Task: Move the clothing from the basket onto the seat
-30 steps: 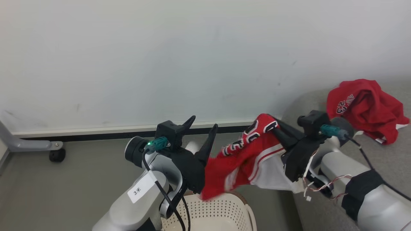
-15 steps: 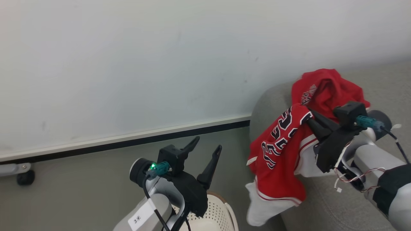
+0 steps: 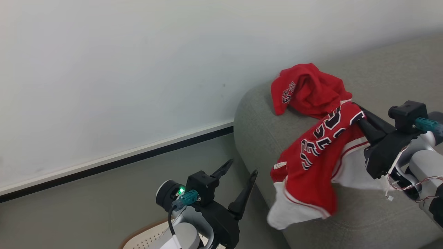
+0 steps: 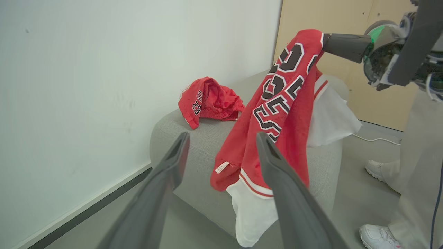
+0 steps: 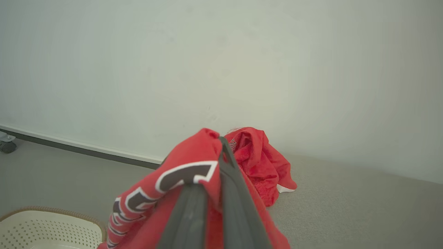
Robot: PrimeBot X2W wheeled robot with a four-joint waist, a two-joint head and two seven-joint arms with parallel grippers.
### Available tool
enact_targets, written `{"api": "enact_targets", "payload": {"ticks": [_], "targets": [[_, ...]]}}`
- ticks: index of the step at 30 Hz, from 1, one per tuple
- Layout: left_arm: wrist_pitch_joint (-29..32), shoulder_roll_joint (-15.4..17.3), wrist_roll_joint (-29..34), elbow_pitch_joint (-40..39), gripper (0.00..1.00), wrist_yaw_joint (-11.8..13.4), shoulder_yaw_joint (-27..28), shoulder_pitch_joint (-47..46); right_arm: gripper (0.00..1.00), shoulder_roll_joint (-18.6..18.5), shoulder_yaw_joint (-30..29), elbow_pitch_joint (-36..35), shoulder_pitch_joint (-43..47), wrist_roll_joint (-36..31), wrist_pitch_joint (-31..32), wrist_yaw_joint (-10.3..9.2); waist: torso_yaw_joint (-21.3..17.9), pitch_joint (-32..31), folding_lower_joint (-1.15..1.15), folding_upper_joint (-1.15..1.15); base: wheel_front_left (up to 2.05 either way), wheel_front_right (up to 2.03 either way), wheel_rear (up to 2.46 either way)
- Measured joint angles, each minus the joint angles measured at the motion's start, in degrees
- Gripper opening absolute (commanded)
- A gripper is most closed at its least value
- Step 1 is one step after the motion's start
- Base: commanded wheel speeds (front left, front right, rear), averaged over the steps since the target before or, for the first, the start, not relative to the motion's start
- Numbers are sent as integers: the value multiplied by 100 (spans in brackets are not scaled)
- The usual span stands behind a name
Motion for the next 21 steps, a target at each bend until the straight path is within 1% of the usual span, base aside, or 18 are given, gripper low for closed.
{"api": "enact_targets", "payload": {"ticks": [4, 11, 15, 21], "targets": [[-7, -32, 46, -89, 100, 7, -79, 1, 0, -96, -83, -24, -2, 3, 0, -1, -127, 95, 0, 0, 0, 0, 0], [-7, -24, 153, -271, 100, 58, -208, 2, 0, -165, -249, -23, -221, 69, 1, -34, -193, 366, 0, 0, 0, 0, 0], [-7, 16, 292, -403, 100, 120, -204, 0, 0, -252, -411, 23, -725, 46, 57, -167, -180, 593, 0, 0, 0, 0, 0], [1, 165, 347, -492, 100, 181, -140, -60, 0, -236, -655, 194, -1543, 44, 181, -264, -129, 920, 0, 0, 0, 0, 0]]}}
